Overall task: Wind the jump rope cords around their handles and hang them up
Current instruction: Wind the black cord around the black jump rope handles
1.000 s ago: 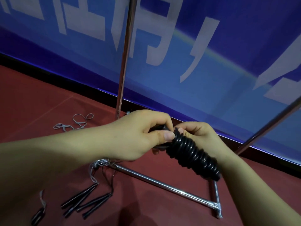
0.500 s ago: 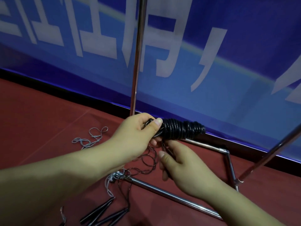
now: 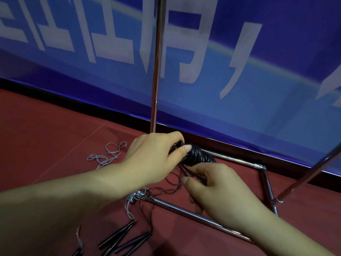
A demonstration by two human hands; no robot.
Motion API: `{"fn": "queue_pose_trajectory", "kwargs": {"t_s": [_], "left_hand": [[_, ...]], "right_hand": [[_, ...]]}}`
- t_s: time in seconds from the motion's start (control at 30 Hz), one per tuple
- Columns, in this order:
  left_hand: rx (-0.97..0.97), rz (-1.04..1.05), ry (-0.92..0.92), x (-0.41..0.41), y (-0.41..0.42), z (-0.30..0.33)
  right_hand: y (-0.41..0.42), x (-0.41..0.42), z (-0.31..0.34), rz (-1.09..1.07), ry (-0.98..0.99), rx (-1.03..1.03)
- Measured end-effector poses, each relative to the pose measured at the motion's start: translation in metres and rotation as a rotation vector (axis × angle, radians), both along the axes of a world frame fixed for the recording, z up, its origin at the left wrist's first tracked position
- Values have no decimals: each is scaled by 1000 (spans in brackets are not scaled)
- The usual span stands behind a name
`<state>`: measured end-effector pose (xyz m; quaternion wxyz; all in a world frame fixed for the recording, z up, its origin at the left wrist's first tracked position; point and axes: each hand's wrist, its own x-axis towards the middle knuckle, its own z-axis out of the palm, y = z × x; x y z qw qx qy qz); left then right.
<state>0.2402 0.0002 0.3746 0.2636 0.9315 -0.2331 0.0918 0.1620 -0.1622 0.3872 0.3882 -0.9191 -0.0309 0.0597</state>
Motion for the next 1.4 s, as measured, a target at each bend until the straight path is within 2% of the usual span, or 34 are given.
{"fn": "queue_pose_trajectory", "kwargs": {"t_s": [0.17,0.33,0.4,0.5,0.6,0.87,1.07,1.23,1.4], "left_hand": [[103,-11,39,3,0,1],[204,-35,97,3,-2,1],[210,-99,110,3,-1,-1],[215,-194,139,4,0,-3],[220,-247,188,3,-1,-2],[98,-334,324,-1,-5,-1],[9,-422,372,-7,-4,7],[-12,-454,371,-14,-3,10],[-24,-447,330,-22,-7,11]], "right_hand": [[-8,2,8,-36,2,-84],[-16,4,15,-91,-77,-57],[-19,6,13,-111,-43,30],[-22,7,11,-149,137,324],[-26,7,10,-139,213,401],[-35,11,11,-180,-2,300],[-39,8,19,-90,-225,-45],[-40,9,17,-107,-273,-67],[-49,13,16,-128,-208,-40]]}}
